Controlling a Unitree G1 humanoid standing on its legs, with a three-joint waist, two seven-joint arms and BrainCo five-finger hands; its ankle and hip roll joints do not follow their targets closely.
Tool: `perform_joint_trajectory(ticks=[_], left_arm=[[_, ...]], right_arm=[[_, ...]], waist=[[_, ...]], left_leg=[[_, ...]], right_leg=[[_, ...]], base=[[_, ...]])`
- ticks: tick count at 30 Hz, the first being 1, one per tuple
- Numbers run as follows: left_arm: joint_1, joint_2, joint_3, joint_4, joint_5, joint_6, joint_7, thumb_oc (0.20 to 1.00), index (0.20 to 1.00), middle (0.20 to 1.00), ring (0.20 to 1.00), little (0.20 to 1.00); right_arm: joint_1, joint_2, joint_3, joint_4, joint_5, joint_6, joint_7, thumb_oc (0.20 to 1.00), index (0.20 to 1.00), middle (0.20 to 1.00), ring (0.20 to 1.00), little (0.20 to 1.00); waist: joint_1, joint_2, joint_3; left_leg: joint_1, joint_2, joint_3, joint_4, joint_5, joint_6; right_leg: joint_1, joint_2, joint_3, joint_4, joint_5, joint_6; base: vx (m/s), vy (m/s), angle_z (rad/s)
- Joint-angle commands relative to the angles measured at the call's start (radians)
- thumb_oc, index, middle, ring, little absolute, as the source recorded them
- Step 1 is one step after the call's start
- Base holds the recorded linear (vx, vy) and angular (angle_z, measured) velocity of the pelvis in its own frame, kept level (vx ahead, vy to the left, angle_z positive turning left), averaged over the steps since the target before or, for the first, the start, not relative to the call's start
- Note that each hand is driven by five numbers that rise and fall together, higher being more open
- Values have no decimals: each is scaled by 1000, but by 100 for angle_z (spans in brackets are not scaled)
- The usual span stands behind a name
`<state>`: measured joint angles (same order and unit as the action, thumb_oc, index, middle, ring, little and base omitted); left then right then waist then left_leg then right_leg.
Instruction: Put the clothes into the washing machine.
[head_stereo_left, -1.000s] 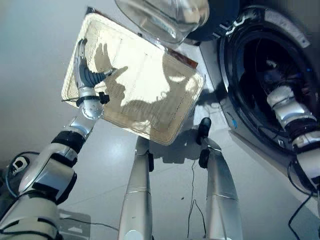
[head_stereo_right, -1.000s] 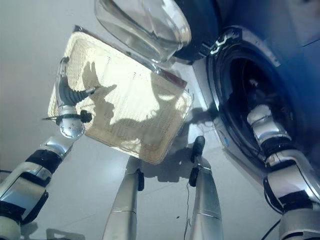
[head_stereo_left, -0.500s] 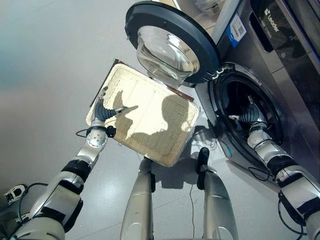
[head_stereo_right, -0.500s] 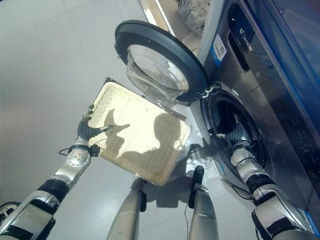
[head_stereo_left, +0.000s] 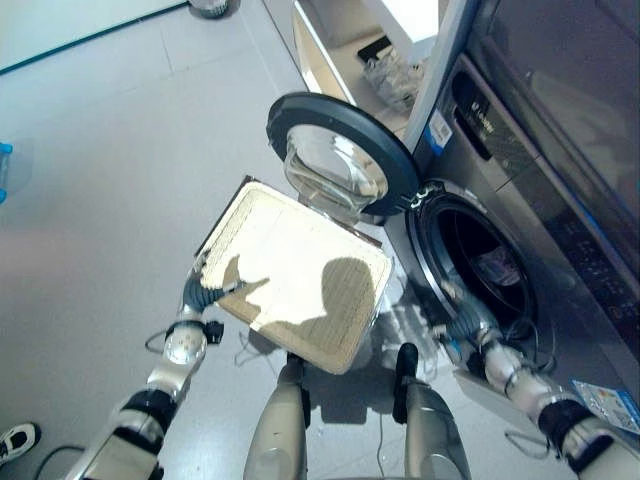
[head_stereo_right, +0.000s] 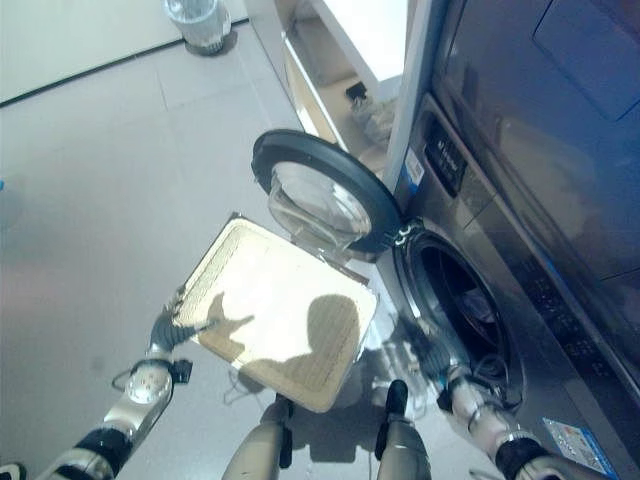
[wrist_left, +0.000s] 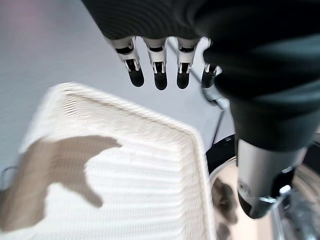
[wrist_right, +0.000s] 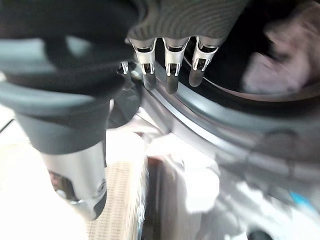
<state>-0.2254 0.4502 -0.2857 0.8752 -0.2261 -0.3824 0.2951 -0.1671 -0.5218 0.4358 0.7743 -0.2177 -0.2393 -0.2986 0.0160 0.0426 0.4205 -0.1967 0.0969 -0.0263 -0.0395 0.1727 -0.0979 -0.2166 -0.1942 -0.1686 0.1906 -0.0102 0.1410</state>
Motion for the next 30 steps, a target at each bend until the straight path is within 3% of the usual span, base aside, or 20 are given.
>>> perform_joint_trajectory(ticks=[1, 2, 3, 4, 6, 12, 19, 30], left_arm=[[39, -9, 36, 88, 48, -7, -99, 1000, 1000, 1000, 1000, 1000], [51, -16, 40, 102, 55, -1, -113, 1000, 1000, 1000, 1000, 1000], [83, -38, 46, 159, 60, 14, -178, 1000, 1000, 1000, 1000, 1000], [100, -54, 48, 198, 69, 7, -205, 1000, 1000, 1000, 1000, 1000], [135, -86, 57, 253, 71, 21, -250, 1000, 1000, 1000, 1000, 1000], [192, -144, 79, 368, 82, 68, -362, 1000, 1000, 1000, 1000, 1000], [216, -148, 83, 422, 129, 89, -397, 1000, 1000, 1000, 1000, 1000], [210, -154, 83, 433, 94, 130, -426, 1000, 1000, 1000, 1000, 1000]], right_arm=[[45, 57, -57, 90, 166, -32, 148, 1000, 1000, 1000, 1000, 1000], [54, 68, -70, 119, 186, -27, 174, 1000, 1000, 1000, 1000, 1000], [74, 111, -111, 232, 284, 26, 263, 1000, 1000, 1000, 1000, 1000], [79, 137, -145, 322, 308, 19, 278, 1000, 1000, 1000, 1000, 1000], [94, 175, -214, 437, 362, 91, 321, 1000, 1000, 1000, 1000, 1000], [108, 230, -332, 592, 411, 212, 341, 1000, 1000, 1000, 1000, 1000], [117, 253, -346, 644, 382, 226, 367, 1000, 1000, 1000, 1000, 1000], [118, 261, -335, 654, 378, 230, 365, 1000, 1000, 1000, 1000, 1000]], waist=[[15, -55, -117], [15, -54, -129], [15, -50, -168], [17, -48, -193], [21, -42, -242], [28, -32, -309], [19, -34, -338], [17, -37, -352]], left_leg=[[64, -18, 40, 38, -97, 21], [75, -16, 42, 32, -97, 20], [109, -9, 50, 11, -91, 16], [130, -5, 56, -1, -88, 14], [167, 4, 66, -24, -84, 8], [233, 11, 71, -32, -103, 6], [271, 14, 77, -33, -122, 16], [283, 18, 76, -42, -126, 20]], right_leg=[[88, -10, -8, -114, 69, -8], [100, -10, -9, -119, 69, -9], [135, -9, -11, -137, 71, -9], [157, -9, -13, -147, 72, -9], [198, -9, -20, -170, 74, -8], [270, -8, -23, -190, 62, -11], [299, 0, 2, -182, 41, -15], [307, 3, 11, -193, 42, -17]], base=[[128, 3, -1], [213, 13, -1], [262, 21, -4], [327, 28, -5], [274, 25, -2], [171, 16, 1], [83, 14, -2], [3, 2, -2]])
